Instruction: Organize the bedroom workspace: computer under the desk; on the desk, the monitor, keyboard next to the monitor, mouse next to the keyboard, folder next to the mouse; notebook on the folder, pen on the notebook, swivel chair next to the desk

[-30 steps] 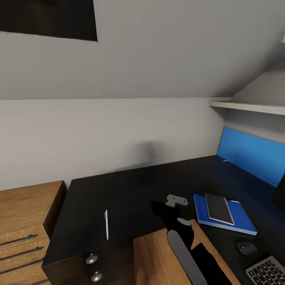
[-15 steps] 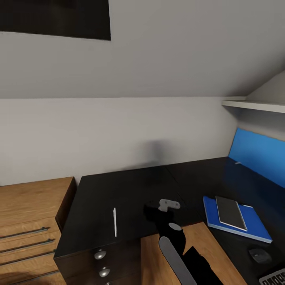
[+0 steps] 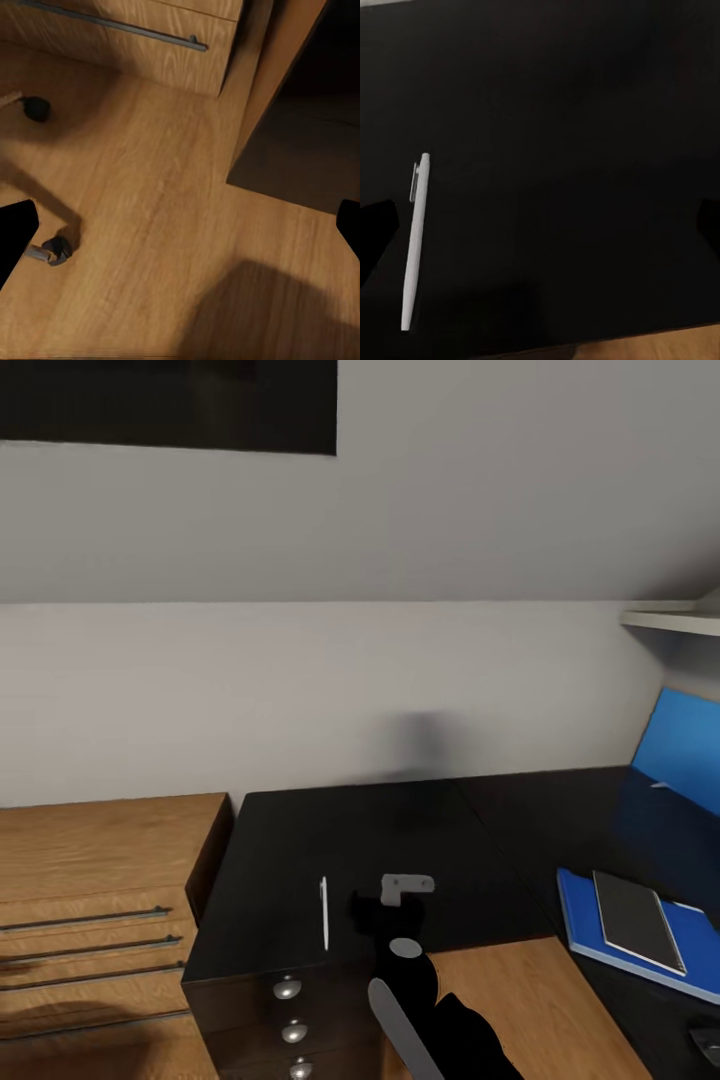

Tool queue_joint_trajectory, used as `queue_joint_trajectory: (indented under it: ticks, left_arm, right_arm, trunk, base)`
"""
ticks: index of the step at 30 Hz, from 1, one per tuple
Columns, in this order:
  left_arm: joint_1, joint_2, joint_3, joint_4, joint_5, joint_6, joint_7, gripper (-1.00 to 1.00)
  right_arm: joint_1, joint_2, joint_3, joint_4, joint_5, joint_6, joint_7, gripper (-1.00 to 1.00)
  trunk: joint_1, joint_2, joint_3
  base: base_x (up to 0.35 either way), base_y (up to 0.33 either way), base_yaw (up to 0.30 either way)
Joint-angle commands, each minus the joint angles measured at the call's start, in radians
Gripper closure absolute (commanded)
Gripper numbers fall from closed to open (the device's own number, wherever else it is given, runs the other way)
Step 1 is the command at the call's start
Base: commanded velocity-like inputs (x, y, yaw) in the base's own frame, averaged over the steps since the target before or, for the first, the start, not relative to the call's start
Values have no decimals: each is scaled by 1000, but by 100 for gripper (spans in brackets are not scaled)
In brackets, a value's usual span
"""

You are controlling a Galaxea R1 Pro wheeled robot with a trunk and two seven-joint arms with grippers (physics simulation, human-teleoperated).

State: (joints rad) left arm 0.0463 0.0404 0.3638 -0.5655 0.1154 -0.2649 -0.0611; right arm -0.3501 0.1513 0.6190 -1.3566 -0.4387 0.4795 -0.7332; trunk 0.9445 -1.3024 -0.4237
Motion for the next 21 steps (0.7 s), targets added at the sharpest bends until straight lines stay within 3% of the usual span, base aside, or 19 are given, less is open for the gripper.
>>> queue_joint_trajectory:
  ticks: [1, 21]
  left_arm:
    - [0, 0, 1, -1, 10, 0, -6, -100]
    - [0, -1, 1, -1, 10, 0, -6, -100]
  right_arm:
    - [-1, 0, 2, 0, -5, 4, -8, -100]
    - [-1, 1, 2, 2, 3, 4, -8, -100]
  trunk:
    - [0, -1, -2]
    - [0, -1, -21]
  base:
    - [0, 0, 244]
    - [0, 0, 244]
